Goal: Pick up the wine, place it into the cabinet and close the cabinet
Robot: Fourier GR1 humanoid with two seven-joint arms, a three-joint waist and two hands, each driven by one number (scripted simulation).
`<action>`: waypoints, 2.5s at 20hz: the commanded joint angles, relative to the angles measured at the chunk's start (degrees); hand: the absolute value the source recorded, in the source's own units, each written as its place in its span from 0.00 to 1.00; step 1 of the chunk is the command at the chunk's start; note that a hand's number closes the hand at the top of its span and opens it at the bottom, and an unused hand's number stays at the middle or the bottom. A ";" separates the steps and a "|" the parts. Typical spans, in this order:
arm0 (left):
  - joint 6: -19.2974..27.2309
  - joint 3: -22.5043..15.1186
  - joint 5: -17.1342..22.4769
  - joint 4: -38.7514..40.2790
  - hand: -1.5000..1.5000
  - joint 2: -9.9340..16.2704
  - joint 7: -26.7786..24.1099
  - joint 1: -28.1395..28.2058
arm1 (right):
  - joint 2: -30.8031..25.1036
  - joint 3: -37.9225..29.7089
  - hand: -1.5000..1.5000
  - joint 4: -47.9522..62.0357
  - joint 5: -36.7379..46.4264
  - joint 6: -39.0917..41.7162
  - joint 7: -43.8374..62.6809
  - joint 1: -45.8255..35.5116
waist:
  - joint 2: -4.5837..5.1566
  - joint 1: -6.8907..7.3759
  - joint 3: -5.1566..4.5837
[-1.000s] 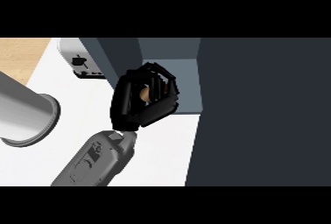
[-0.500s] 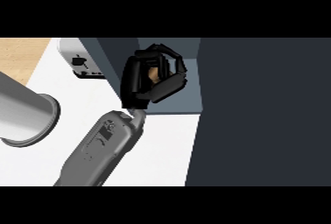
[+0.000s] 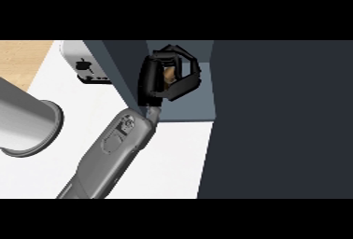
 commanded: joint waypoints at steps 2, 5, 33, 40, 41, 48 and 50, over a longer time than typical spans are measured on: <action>-0.69 0.05 0.94 4.64 1.00 -0.97 -4.34 -0.14 | 1.73 0.57 0.00 -5.39 -3.46 -0.07 -0.35 3.67 | 0.03 0.13 0.00; 2.75 -2.19 4.23 8.79 1.00 -0.99 -4.97 -4.14 | 0.13 -1.08 0.00 -2.50 -4.40 0.16 0.26 0.62 | 0.10 -0.37 -0.01; -0.58 0.35 15.33 35.15 1.00 -1.01 -29.40 -5.03 | 1.85 1.00 0.00 -1.96 -4.85 1.72 -1.50 1.29 | 0.67 -1.77 -0.04; -4.71 5.20 18.82 42.06 1.00 -0.99 -28.15 -10.25 | 2.76 2.06 0.00 -1.86 -4.07 1.42 -1.54 1.82 | 0.73 -2.00 -0.05; -5.50 6.44 17.97 43.71 1.00 -0.98 -30.09 -10.11 | 2.55 1.05 0.00 -2.39 -4.49 2.24 -2.84 2.94 | 0.81 -1.86 -0.02; -5.92 8.72 18.40 49.95 1.00 0.11 -30.98 -15.04 | 2.82 1.26 0.00 -4.35 -4.66 1.87 -2.03 3.94 | 1.03 -2.74 0.01; -2.50 8.28 17.02 51.32 1.00 -0.82 -31.67 -16.31 | 2.28 -0.53 0.00 0.17 -6.20 2.58 -3.23 1.54 | 0.98 -1.99 0.02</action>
